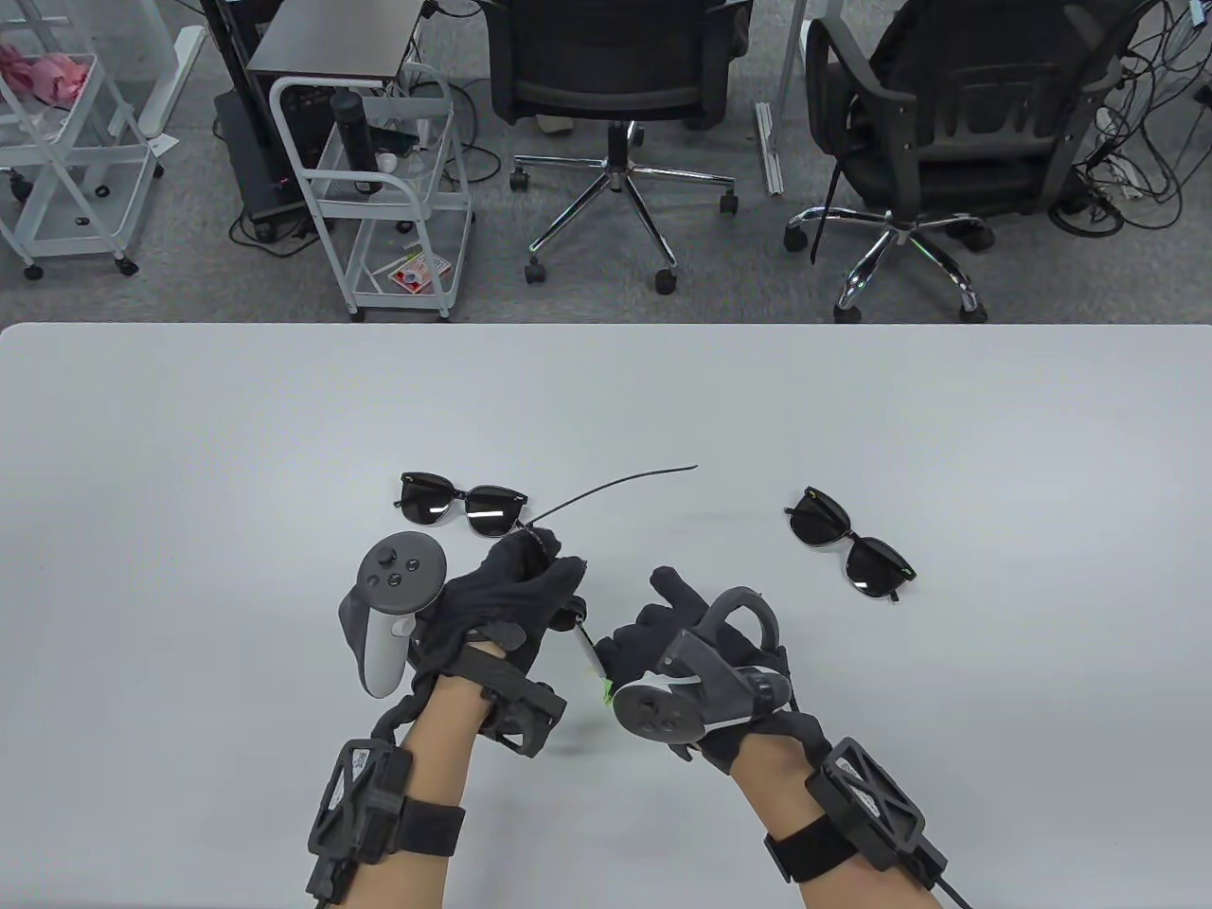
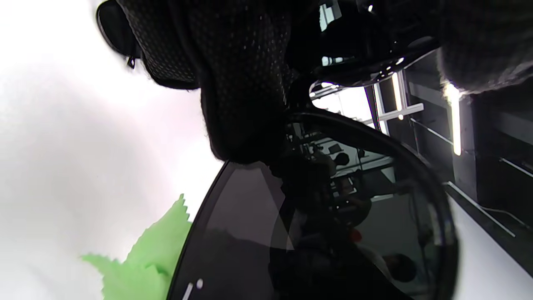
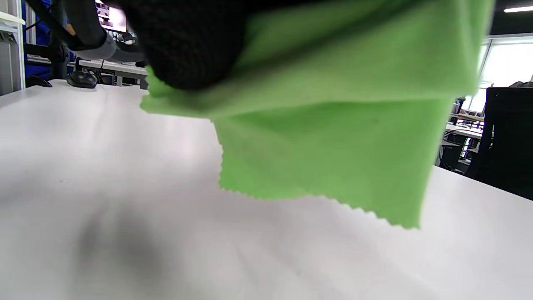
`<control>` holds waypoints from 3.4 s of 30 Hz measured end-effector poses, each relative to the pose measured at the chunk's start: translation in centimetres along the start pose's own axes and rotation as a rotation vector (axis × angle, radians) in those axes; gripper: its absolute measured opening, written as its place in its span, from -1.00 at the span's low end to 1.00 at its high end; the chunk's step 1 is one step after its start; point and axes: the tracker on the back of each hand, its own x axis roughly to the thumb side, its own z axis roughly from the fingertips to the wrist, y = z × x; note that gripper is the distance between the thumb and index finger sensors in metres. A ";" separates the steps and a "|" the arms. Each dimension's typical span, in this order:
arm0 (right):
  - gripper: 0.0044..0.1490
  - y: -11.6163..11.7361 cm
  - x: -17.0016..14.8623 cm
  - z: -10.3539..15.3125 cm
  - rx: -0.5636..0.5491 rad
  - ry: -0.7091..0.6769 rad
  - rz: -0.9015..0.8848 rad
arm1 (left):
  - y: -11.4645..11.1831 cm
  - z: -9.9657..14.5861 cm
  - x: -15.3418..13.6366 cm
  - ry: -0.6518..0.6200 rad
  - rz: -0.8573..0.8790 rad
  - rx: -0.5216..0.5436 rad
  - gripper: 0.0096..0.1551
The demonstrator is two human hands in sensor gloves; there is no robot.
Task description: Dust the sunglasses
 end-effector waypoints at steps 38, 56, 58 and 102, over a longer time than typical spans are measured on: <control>-0.45 -0.6 0.7 -0.3 -0.078 0.065 0.240 | -3.3 -1.2 -0.9 0.046 0.021 -0.291 0.16; -0.46 1.3 -6.5 2.8 0.024 0.356 0.034 | -0.5 -1.1 -1.1 0.066 -0.078 -0.173 0.16; -0.45 1.4 -6.4 2.7 0.084 0.345 0.057 | -0.8 -1.1 -0.9 0.062 -0.140 -0.169 0.16; -0.34 1.1 -6.2 3.1 -0.192 0.441 -0.499 | -4.6 -1.0 0.2 -0.061 -0.149 -0.300 0.19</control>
